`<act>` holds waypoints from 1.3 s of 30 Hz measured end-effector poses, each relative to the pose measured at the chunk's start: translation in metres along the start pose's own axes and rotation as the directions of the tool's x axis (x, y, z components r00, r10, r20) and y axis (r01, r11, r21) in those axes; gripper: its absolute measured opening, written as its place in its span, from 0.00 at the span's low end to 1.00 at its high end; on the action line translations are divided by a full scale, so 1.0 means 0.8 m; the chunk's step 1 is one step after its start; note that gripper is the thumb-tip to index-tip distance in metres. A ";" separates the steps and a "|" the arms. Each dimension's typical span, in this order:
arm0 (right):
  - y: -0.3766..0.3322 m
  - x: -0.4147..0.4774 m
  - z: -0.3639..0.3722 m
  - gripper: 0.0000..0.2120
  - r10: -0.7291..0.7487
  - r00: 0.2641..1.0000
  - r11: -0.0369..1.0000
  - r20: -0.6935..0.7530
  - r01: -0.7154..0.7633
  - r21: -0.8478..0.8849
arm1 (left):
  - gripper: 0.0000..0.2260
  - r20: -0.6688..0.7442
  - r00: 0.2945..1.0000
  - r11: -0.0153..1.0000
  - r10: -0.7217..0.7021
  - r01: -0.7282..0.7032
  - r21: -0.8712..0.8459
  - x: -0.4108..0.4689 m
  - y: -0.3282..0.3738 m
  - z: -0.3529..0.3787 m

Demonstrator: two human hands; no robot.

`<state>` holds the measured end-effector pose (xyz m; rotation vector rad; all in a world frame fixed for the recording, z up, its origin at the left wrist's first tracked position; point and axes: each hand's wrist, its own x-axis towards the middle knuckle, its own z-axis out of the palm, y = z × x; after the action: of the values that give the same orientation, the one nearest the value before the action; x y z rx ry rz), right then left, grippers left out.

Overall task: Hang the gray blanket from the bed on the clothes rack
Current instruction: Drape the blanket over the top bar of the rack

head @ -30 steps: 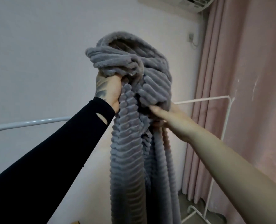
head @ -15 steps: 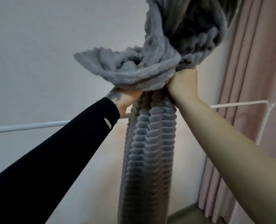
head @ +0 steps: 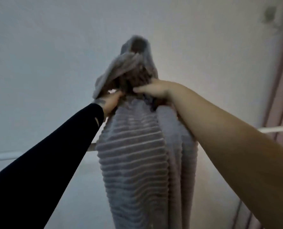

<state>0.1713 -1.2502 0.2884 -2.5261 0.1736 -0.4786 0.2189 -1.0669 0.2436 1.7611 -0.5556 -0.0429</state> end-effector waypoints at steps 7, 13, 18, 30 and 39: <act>0.126 -0.090 0.001 0.24 0.084 0.988 0.992 0.127 -0.070 -0.108 | 0.29 0.324 0.943 0.829 -0.074 -0.123 0.546 -0.053 -0.023 -0.011; 0.130 -0.160 -0.008 0.21 -0.059 0.994 0.997 -0.092 0.062 0.036 | 0.22 0.486 0.867 0.718 0.114 -0.410 0.563 -0.090 -0.027 0.017; 0.121 -0.212 0.026 0.14 -0.147 0.908 0.985 -0.393 0.170 0.024 | 0.19 0.445 0.837 0.696 0.318 -0.525 0.491 -0.089 -0.038 0.009; 0.060 -0.261 0.126 0.23 0.154 0.867 0.985 -0.474 -0.094 0.148 | 0.22 0.436 0.767 0.626 0.470 -0.638 0.448 -0.085 -0.056 -0.002; 0.055 -0.262 0.101 0.11 0.161 0.847 0.974 -0.506 -0.053 0.221 | 0.22 0.414 0.780 0.597 0.469 -0.625 0.502 -0.078 -0.062 -0.022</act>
<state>0.0061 -1.2003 0.1380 -2.1214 0.4450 -1.0768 0.1866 -1.0186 0.1860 2.1460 -1.4219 0.4232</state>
